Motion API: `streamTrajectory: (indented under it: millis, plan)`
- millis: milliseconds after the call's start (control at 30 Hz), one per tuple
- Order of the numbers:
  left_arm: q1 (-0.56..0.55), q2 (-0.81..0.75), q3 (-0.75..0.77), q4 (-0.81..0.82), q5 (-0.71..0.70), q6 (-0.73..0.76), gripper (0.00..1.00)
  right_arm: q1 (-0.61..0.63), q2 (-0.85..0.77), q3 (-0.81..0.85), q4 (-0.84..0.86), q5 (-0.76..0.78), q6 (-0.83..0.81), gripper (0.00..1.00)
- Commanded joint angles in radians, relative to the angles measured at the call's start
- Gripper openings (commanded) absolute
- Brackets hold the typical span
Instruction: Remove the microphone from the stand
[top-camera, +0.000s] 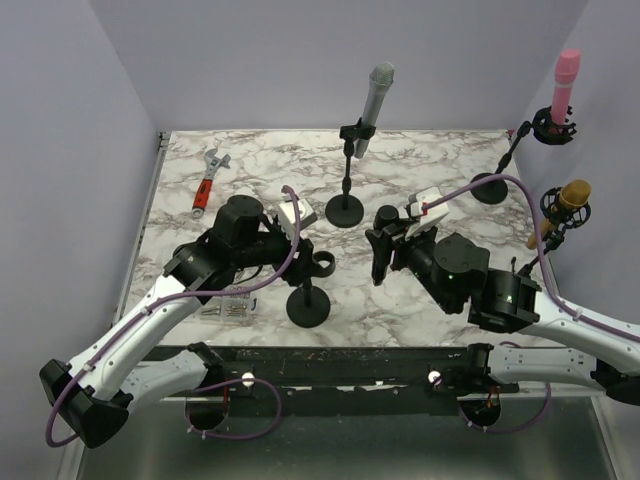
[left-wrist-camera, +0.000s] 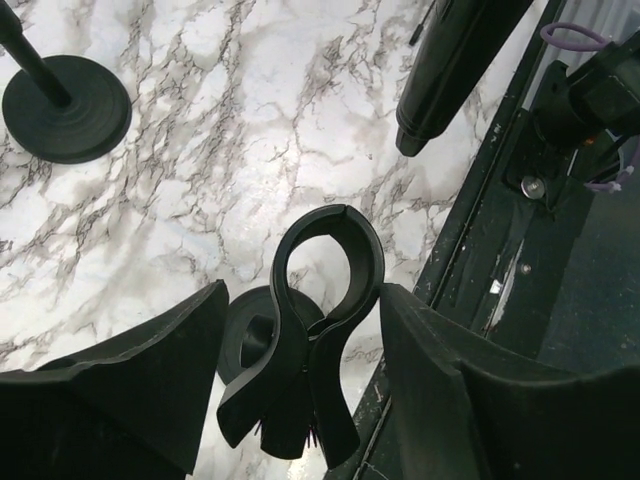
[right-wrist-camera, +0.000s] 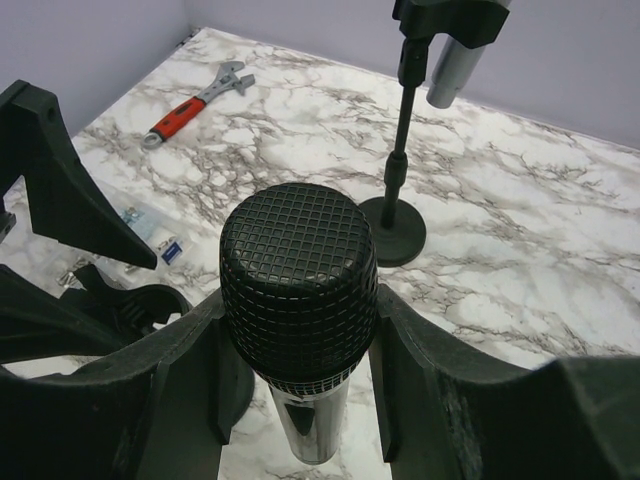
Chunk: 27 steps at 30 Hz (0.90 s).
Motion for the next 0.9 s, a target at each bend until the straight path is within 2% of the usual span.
streamTrajectory:
  millis: [0, 133, 267, 333, 867]
  plan:
    - [-0.040, 0.024, 0.030, -0.031, -0.139, 0.018, 0.59, 0.002, -0.018, -0.002, 0.000, -0.003, 0.015, 0.04]
    - [-0.087, 0.054, 0.041, -0.080, -0.226, 0.070, 0.57, 0.003, -0.032, -0.014, 0.008, 0.000, 0.018, 0.05]
    - [-0.105, 0.059, 0.023, -0.077, -0.248, 0.060, 0.64, 0.002, -0.049, -0.029, 0.015, 0.006, 0.014, 0.06]
    - [-0.109, 0.055, 0.008, -0.060, -0.262, 0.060, 0.64, 0.003, -0.049, -0.021, 0.001, 0.006, 0.016, 0.06]
    - [-0.126, 0.130, 0.106, -0.101, -0.479, -0.001, 0.24, 0.003, -0.114, -0.079, 0.017, 0.024, 0.021, 0.08]
